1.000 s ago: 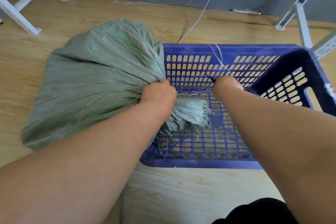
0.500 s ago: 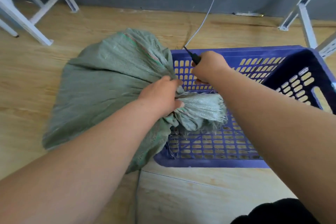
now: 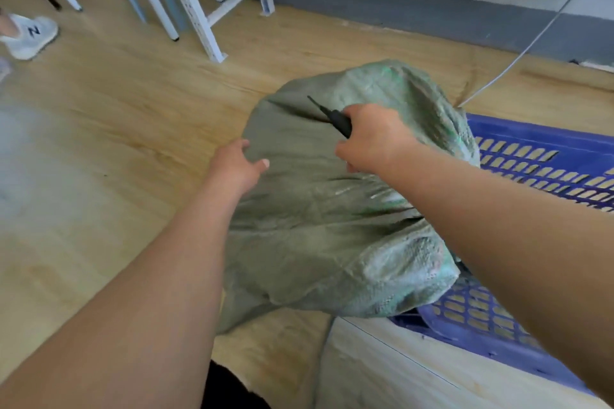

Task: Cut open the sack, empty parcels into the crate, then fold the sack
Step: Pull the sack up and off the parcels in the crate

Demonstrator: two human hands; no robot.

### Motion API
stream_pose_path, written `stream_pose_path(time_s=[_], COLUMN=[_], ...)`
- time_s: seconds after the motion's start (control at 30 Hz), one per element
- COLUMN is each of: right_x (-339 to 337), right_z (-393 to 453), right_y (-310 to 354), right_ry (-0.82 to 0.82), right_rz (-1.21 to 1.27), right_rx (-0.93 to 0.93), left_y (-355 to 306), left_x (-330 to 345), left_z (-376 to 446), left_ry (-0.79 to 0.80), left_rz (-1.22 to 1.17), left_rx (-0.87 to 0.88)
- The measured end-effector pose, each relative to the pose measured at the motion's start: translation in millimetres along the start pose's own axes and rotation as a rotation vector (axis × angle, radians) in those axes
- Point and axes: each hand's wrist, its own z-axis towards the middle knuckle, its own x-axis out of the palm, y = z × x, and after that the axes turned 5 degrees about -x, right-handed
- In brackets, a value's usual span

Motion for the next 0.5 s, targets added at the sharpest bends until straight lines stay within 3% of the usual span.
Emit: stream_pose_path(time_s=[0.17,0.37,0.5], right_x=[21,14,14], right_z=[37,75,88], right_y=[15,17,25], right_ry=[-0.037,-0.112,0.005], right_rz=[-0.264,-0.5,-0.565], right_rx=[-0.017,0.067,0.057], left_y=[13,22,19], left_x=[8,19,26], left_z=[18,30,25], left_ry=[0.078,0.194,0.261], left_rz=[-0.103,-0.045,0.007], left_rx=[-0.043,-0.046,-0.012])
